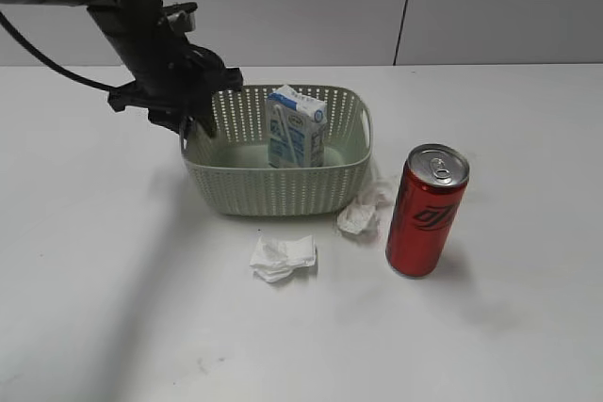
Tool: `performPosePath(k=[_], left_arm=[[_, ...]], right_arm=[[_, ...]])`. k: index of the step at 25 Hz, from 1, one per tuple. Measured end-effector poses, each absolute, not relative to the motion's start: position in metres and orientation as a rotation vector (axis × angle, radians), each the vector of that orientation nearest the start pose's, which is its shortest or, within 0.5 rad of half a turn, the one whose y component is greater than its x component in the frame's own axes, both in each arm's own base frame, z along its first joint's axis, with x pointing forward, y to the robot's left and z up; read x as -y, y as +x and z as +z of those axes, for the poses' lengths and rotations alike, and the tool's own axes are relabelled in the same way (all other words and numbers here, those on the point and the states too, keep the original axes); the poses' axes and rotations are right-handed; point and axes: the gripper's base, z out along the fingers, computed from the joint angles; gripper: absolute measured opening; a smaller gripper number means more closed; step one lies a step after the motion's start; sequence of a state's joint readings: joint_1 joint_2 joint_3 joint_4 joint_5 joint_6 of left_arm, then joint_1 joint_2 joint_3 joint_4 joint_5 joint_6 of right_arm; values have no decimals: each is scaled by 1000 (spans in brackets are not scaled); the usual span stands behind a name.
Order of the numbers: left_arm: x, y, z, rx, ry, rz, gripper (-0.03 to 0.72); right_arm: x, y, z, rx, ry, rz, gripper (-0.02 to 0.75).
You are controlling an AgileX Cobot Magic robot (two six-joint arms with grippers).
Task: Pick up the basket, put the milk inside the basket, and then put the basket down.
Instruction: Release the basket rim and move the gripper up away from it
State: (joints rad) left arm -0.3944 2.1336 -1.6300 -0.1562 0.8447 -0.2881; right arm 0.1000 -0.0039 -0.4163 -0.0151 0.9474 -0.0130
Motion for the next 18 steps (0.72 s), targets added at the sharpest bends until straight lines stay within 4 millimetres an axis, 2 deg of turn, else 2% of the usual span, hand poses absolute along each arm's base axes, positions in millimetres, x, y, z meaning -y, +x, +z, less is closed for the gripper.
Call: performPosePath(k=[3, 7, 8, 11, 18], left_arm=[[184, 410, 177, -2875, 19, -352, 338], [181, 408, 182, -2911, 36, -343, 587], [178, 408, 186, -2927, 43, -340, 624], [165, 410, 208, -2941, 78, -334, 679], [117, 409, 285, -2811, 68, -338, 694]], right_arm=[[0, 8, 263, -2008, -115, 37, 590], [0, 8, 263, -2007, -116, 37, 590], [0, 8, 263, -2007, -116, 37, 590], [0, 8, 263, -2007, -116, 37, 590], [0, 8, 263, -2008, -114, 38, 590]])
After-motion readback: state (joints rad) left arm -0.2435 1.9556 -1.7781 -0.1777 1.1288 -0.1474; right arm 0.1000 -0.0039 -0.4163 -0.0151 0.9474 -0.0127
